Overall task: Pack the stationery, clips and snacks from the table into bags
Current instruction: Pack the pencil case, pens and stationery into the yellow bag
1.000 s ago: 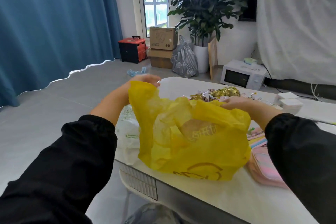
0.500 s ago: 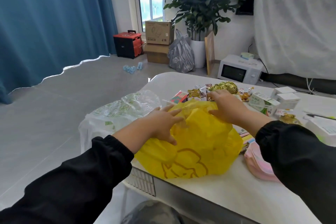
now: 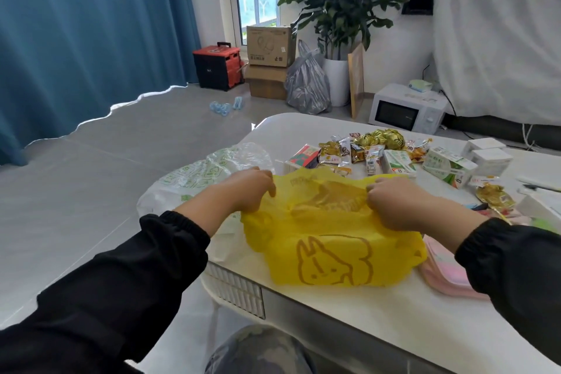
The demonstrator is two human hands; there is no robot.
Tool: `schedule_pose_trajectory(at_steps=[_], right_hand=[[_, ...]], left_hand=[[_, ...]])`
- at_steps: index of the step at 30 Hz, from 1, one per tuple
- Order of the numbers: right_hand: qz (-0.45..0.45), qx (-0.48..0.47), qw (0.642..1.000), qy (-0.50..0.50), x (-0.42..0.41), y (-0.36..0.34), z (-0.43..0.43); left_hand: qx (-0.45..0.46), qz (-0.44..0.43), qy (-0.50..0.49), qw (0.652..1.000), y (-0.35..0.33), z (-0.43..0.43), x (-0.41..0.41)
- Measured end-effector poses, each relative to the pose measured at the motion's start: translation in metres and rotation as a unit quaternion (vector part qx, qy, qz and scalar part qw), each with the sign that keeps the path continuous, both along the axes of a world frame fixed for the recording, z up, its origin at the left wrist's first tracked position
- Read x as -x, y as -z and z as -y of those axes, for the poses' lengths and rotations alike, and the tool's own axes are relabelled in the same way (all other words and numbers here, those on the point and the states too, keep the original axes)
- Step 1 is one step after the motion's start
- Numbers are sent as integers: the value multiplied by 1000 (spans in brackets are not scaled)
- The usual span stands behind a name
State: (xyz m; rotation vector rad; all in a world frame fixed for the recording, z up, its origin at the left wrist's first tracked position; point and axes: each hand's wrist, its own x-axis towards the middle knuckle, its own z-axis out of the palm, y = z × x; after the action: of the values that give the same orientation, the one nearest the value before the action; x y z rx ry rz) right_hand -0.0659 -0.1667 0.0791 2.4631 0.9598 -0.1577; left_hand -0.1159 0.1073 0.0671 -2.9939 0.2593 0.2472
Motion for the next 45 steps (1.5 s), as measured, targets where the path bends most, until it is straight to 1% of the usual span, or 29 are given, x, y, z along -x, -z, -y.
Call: schedule_pose_trajectory(at_steps=[2, 3, 5, 6, 7, 8, 10, 11, 13, 15, 16, 18, 20, 22, 23, 24, 25, 26, 27, 28, 29, 30, 33, 35, 37, 40, 43, 45], right_hand=[[-25, 24, 998, 48, 1, 1, 2], [-32, 17, 997, 70, 3, 1, -1], [-4, -18, 997, 80, 7, -1, -13], [25, -30, 997, 64, 9, -2, -20], [45, -34, 997, 46, 12, -3, -27], [47, -29, 998, 29, 15, -3, -33], [7, -12, 1000, -5, 18, 3, -42], [-11, -4, 1000, -16, 20, 6, -44], [-38, 4, 999, -27, 23, 14, -43], [-57, 14, 998, -24, 22, 22, -39], [-66, 41, 997, -2, 22, 26, -38], [-78, 100, 989, 73, 22, 31, -34], [-52, 124, 981, 140, 20, 32, -31], [-9, 133, 978, 163, 18, 31, -29], [8, 110, 983, 146, 18, 31, -28], [24, 59, 993, 103, 18, 33, -28], [33, -13, 998, 44, 18, 38, -28], [17, -95, 995, -5, 20, 43, -28], [-24, -163, 986, -26, 22, 47, -28], [-69, -201, 977, -32, 24, 53, -27], [-99, -212, 972, -31, 26, 58, -26], [-109, -204, 972, -29, 25, 65, -25], [-94, -139, 986, 18, 20, 78, -25], [-82, -136, 986, 54, 17, 82, -29], [-55, -154, 984, 74, 12, 84, -31], [-25, -208, 973, 93, 3, 80, -29], [36, -250, 964, 80, -6, 67, -27], [81, -261, 960, 62, -13, 59, -26]], left_hand=[[24, 12, -53, 998, 0, -4, -1], [40, 19, -76, 996, 0, -4, -3], [69, 16, -128, 989, -1, 4, -5], [67, 7, -147, 987, -4, 9, -5], [39, -1, -159, 987, -8, 15, -5], [-16, -6, -161, 987, -13, 21, -3], [-127, 18, -135, 982, -19, 32, -2], [-165, 39, -115, 979, -18, 39, -1], [-195, 73, -74, 975, -10, 54, 1], [-190, 67, -58, 978, 0, 64, 5], [-187, 57, -59, 979, 5, 67, 7], [-166, 43, -43, 984, 14, 68, 9], [-124, 29, 17, 992, 20, 69, 11], [-78, 25, 91, 993, 24, 71, 15], [-67, 32, 122, 990, 26, 71, 18], [-63, 49, 150, 985, 27, 71, 20], [-64, 78, 175, 979, 29, 70, 21], [-66, 111, 197, 972, 31, 69, 22], [-61, 136, 211, 966, 33, 67, 23], [-55, 144, 214, 965, 34, 66, 23], [-49, 139, 209, 967, 35, 65, 24], [-42, 126, 200, 971, 37, 64, 24], [12, 86, 175, 981, 43, 65, 25], [52, 40, 157, 985, 46, 66, 26], [66, -9, 155, 986, 48, 65, 28], [69, -43, 165, 983, 51, 66, 31], [71, -42, 174, 981, 50, 68, 32], [112, -27, 152, 982, 50, 69, 32]])
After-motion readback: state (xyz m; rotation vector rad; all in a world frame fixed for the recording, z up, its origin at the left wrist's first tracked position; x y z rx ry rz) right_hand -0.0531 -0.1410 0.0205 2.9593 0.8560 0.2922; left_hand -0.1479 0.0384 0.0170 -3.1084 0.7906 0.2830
